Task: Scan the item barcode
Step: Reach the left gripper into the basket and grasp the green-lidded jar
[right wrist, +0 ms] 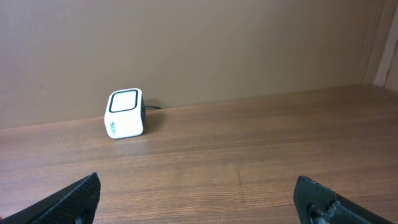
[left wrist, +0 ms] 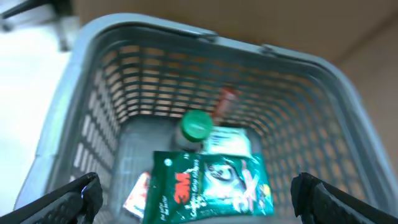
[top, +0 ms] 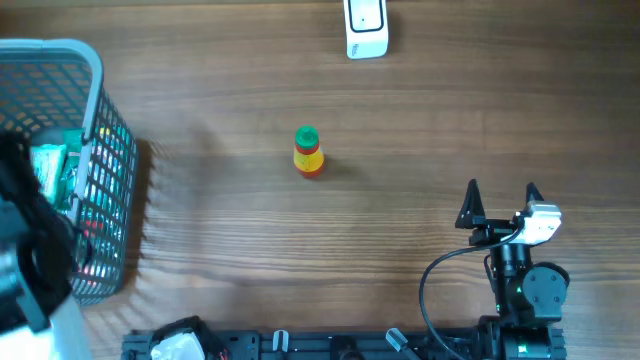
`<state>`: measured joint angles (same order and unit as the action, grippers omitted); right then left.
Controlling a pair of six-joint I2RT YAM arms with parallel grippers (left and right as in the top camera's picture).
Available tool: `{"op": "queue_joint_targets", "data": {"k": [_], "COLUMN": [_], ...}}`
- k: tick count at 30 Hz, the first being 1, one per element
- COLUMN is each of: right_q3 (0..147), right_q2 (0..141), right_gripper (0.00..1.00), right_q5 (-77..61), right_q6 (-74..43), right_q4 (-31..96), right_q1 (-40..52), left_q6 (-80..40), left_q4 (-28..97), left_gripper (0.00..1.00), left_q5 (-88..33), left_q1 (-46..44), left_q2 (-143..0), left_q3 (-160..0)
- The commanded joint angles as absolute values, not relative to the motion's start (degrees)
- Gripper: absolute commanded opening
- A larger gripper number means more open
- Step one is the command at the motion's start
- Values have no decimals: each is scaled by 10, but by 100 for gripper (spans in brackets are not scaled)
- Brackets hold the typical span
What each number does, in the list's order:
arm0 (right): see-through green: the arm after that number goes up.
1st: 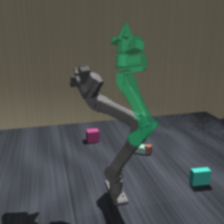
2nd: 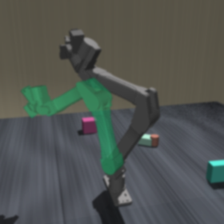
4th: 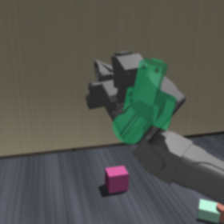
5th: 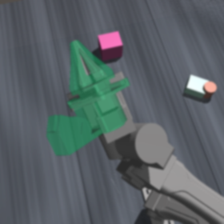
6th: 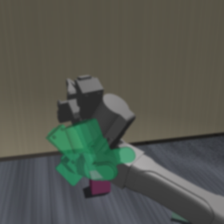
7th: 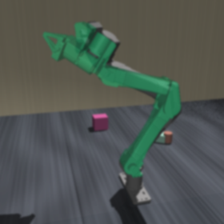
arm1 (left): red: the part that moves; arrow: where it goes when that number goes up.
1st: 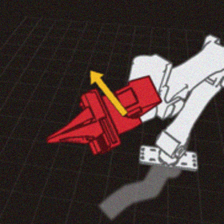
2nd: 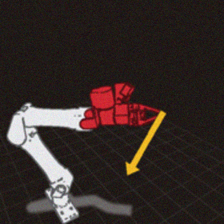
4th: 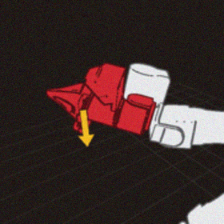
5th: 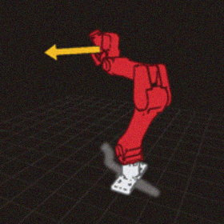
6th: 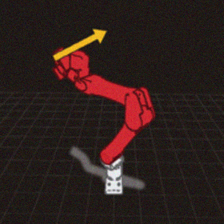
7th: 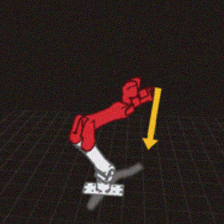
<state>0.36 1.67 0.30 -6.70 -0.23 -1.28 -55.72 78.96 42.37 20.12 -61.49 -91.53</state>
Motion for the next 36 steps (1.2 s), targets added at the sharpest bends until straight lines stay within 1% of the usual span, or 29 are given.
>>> {"op": "queue_joint_targets", "data": {"k": [1, 7, 9, 12, 15, 18, 21, 26, 30, 36], "right_q3": [3, 3, 3, 3, 3, 3, 3, 3, 3, 3], "right_q2": [18, 18, 18, 18, 18, 18, 18, 18, 18, 18], "right_gripper": [100, 100, 100, 100, 99, 100, 100, 100, 100, 100], "right_q5": [11, 11, 11, 11, 11, 11, 11, 11, 11, 11], "right_q6": [-60, -60, -60, -60, -60, -60, -60, -60, -60, -60], "right_q4": [-5, -5, -5, -5, -5, -5, -5, -5, -5, -5], "right_q1": [-15, -15, -15, -15, -15, -15, -15, -15, -15, -15], "left_q6": [-596, -594, -568, -511, -505, -493, -426, -412, -396, -392], "left_q4": [792, 783, 765, 730, 710, 673, 574, 447, 406, 378], "left_gripper": [100, 100, 100, 100, 100, 100, 100, 100, 100, 100], "left_q5": [382, 360, 349, 302, 289, 281, 220, 208, 206, 213], "left_q1": [282, 338, 355, 380, 418, 435, 440, 440, 440, 449], "left_q2": [-683, -797, -838, -888, -936, -953, -956, -956, -957, -958], "left_q3": [-902, -902, -902, -902, -899, -877, -816, -731, -714, -712]}}
